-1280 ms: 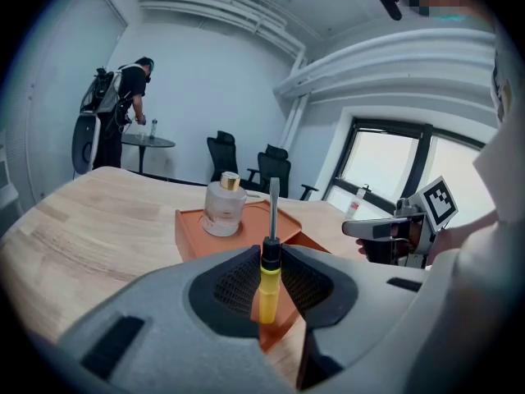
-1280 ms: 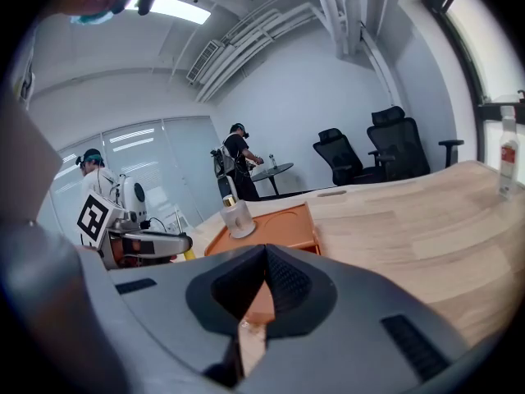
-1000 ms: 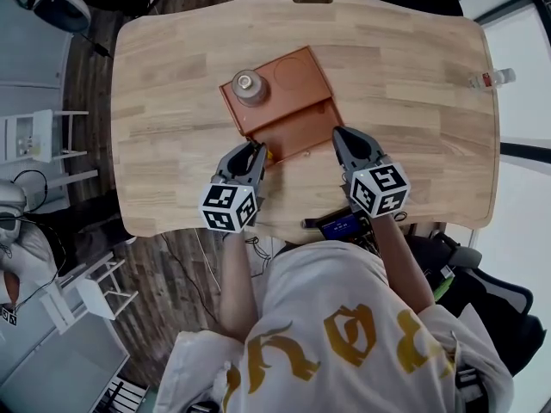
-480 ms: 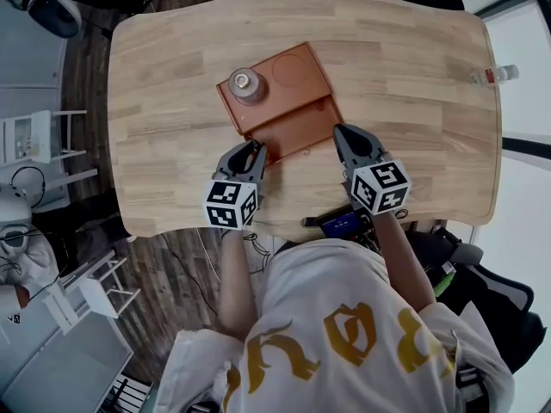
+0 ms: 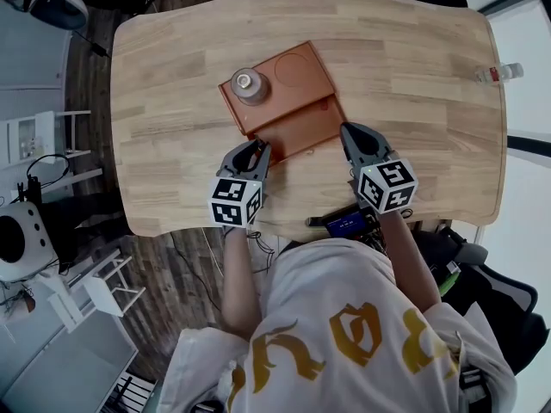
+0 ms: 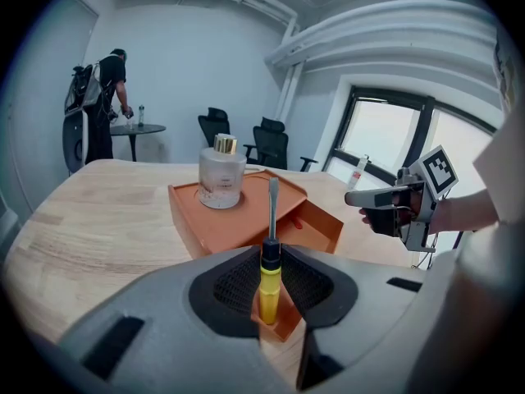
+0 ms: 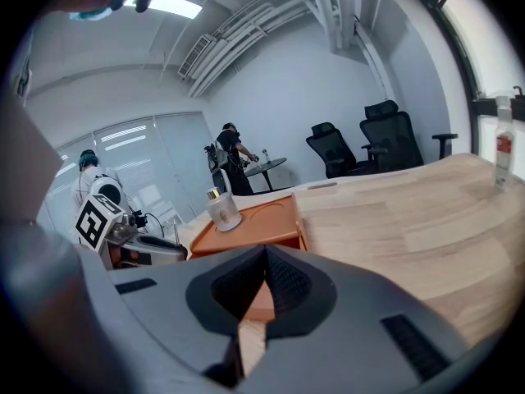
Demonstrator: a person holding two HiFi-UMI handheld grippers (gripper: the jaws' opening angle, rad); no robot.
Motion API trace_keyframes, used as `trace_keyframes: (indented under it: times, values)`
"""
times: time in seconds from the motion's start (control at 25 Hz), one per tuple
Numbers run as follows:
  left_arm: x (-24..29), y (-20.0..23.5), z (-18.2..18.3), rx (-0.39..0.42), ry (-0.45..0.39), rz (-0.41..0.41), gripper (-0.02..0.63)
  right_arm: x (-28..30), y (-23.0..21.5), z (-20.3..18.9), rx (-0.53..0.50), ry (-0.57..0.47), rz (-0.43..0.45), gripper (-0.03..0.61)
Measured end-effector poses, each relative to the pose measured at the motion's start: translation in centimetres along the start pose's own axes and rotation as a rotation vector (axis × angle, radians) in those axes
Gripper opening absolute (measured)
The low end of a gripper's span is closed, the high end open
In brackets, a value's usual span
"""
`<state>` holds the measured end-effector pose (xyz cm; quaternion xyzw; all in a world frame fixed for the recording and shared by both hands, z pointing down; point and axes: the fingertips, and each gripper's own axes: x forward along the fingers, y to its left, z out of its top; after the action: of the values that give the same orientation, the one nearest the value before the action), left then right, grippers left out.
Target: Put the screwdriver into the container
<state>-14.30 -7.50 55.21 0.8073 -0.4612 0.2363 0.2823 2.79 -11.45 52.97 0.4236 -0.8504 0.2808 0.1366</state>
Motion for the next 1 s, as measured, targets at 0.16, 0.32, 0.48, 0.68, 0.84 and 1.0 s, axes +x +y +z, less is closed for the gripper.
trace_keyframes:
  times: [0.16, 0.32, 0.48, 0.68, 0.84, 1.0]
  values:
    - [0.0, -0.1, 0.0, 0.024, 0.017, -0.002, 0.075, 0.1, 0.0, -0.1, 0.002, -0.001, -0.002, 0.009]
    - [0.6, -0.6, -0.5, 0.057, 0.055, -0.005, 0.075, 0.0, 0.0, -0.2, 0.005, 0.002, 0.001, 0.009]
    - [0.9, -0.6, -0.5, 0.069, 0.068, -0.009, 0.075, 0.1, 0.0, -0.3, 0.006, 0.004, 0.002, 0.009]
    - [1.4, -0.6, -0.6, 0.084, 0.094, -0.016, 0.075, 0.3, -0.2, -0.4, 0.004, 0.007, 0.0, 0.009]
    - [1.9, -0.7, -0.6, 0.102, 0.112, -0.025, 0.075, 0.3, -0.2, -0.4, 0.009, 0.005, -0.002, 0.009]
    - [2.3, -1.1, -0.7, 0.11, 0.131, -0.027, 0.075, 0.2, -0.6, -0.6, 0.007, 0.013, -0.006, 0.009]
